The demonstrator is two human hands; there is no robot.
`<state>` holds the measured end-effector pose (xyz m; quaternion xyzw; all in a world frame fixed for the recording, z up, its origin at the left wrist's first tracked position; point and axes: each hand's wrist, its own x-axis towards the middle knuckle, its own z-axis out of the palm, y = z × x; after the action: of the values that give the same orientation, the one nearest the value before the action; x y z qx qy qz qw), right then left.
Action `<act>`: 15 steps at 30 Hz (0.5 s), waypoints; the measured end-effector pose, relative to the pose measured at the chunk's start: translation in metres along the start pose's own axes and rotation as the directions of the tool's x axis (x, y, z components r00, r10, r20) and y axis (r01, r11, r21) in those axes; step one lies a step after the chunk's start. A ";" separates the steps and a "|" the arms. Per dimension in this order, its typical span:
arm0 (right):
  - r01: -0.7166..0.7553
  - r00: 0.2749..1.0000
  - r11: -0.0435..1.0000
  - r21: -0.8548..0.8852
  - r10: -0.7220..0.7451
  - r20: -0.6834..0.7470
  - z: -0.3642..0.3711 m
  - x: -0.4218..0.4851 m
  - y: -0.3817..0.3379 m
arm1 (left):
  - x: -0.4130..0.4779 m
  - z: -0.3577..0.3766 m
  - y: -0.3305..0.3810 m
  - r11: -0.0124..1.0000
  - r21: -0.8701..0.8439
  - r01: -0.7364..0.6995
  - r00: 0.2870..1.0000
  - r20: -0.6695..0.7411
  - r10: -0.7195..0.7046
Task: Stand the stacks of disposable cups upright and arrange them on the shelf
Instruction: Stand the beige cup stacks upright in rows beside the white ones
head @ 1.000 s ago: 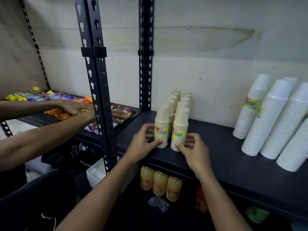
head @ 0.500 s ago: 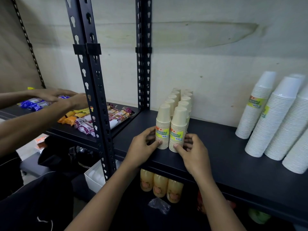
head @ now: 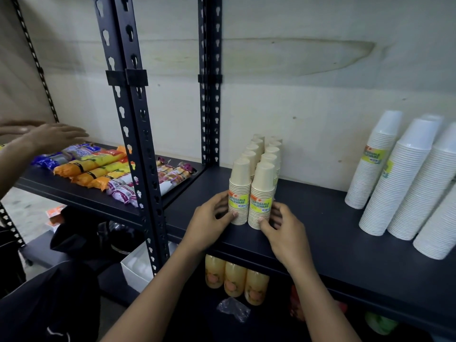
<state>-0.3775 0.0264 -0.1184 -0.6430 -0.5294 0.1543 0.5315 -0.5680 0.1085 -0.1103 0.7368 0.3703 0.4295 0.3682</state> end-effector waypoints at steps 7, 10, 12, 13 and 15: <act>-0.042 0.997 0.997 0.059 0.039 0.065 -0.003 0.002 0.003 | -0.001 0.000 0.000 0.998 0.068 0.009 1.000 0.006 -0.010; -0.083 0.996 0.988 0.127 0.076 0.054 -0.008 0.002 0.000 | -0.002 0.000 0.006 0.998 0.062 0.029 1.000 -0.014 -0.028; -0.101 0.995 0.978 0.185 0.094 0.043 -0.014 -0.001 -0.006 | -0.004 -0.001 0.008 0.999 0.026 0.044 0.997 -0.060 -0.042; -0.105 0.994 0.974 0.201 0.098 0.040 -0.019 -0.005 -0.009 | -0.006 -0.001 0.008 0.999 0.016 0.045 0.995 -0.089 -0.043; -0.087 0.996 0.979 0.185 0.084 0.028 -0.029 -0.011 -0.013 | -0.012 0.001 0.012 0.999 0.043 0.034 0.987 -0.157 -0.027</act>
<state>-0.3663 0.0004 -0.1006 -0.6112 -0.4899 0.2322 0.5766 -0.5688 0.0922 -0.1053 0.7031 0.4188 0.4721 0.3276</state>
